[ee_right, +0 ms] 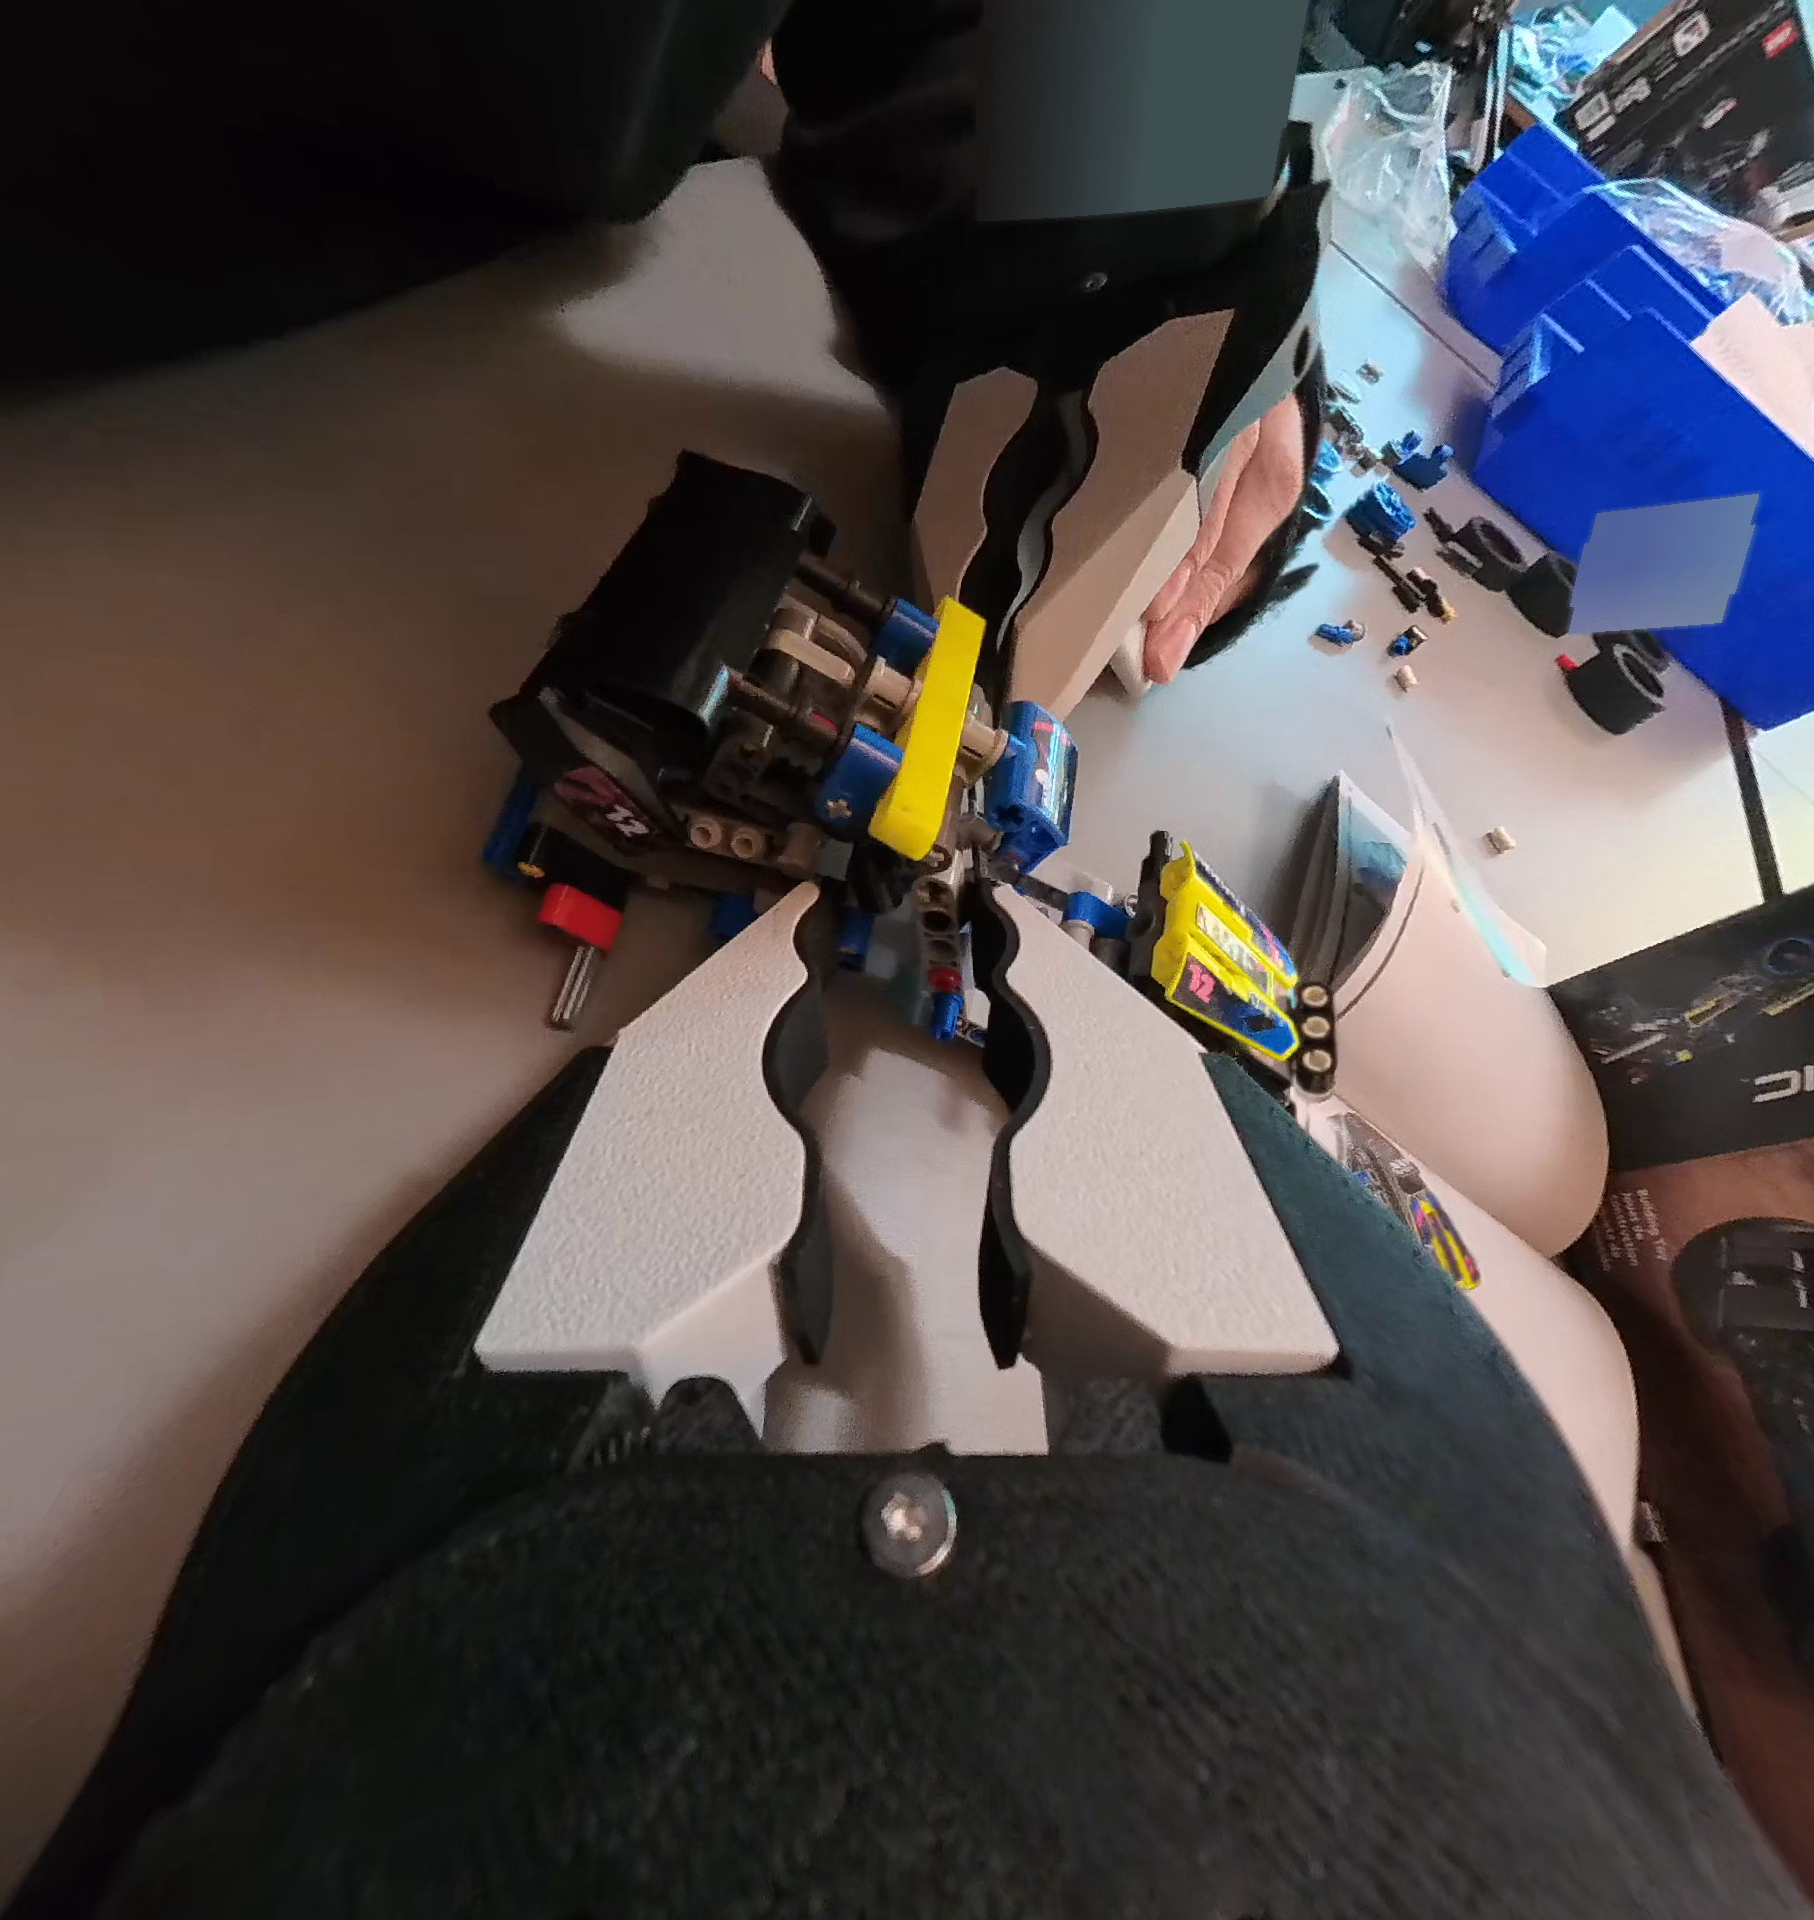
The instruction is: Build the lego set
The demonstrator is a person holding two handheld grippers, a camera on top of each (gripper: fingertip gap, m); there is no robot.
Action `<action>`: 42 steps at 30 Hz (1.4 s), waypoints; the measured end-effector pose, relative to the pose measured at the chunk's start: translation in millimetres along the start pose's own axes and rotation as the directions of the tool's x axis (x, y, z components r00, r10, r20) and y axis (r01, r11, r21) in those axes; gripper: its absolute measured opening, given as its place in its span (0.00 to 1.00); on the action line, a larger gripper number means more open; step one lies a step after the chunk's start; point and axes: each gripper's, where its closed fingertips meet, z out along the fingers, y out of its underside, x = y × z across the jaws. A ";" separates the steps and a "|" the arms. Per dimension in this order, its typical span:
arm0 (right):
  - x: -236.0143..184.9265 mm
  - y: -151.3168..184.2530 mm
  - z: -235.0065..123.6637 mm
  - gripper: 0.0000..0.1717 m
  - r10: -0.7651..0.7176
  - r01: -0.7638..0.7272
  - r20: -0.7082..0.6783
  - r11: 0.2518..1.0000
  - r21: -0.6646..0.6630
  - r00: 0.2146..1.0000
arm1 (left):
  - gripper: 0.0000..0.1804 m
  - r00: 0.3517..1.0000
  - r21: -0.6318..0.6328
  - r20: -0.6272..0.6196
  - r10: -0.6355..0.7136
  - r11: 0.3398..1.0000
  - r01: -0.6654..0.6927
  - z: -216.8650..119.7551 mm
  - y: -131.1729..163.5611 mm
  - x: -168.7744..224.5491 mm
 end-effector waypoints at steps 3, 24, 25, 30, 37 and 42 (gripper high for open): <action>5.3 -4.3 -2.5 0.13 0.006 -0.005 -0.035 1.000 0.031 0.999 | 0.02 0.999 0.032 0.018 -0.048 0.998 0.048 -2.1 -5.1 -5.7; -4.5 -11.5 11.0 0.12 0.049 -0.050 0.032 0.999 0.009 0.998 | 0.02 0.995 0.031 -0.060 -0.081 0.996 0.083 -7.1 -2.8 5.2; -4.8 -11.7 11.0 0.12 0.047 -0.047 0.033 0.999 0.011 0.998 | 0.02 0.994 0.037 -0.070 -0.082 0.996 0.085 -7.1 -3.0 5.4; -3.4 -11.2 10.6 0.12 0.057 -0.057 0.023 0.998 0.011 0.998 | 0.02 0.995 0.062 -0.078 -0.060 0.996 0.065 -8.3 -2.2 4.5; -3.7 -11.5 10.8 0.13 0.052 -0.052 0.022 0.999 0.012 0.998 | 0.02 0.995 0.097 -0.096 -0.035 0.994 0.045 -11.9 -5.0 7.2; -4.0 -11.2 11.4 0.13 0.055 -0.055 0.028 0.998 0.010 0.998 | 0.02 0.986 0.092 -0.145 -0.087 0.991 0.101 -12.6 -4.8 7.4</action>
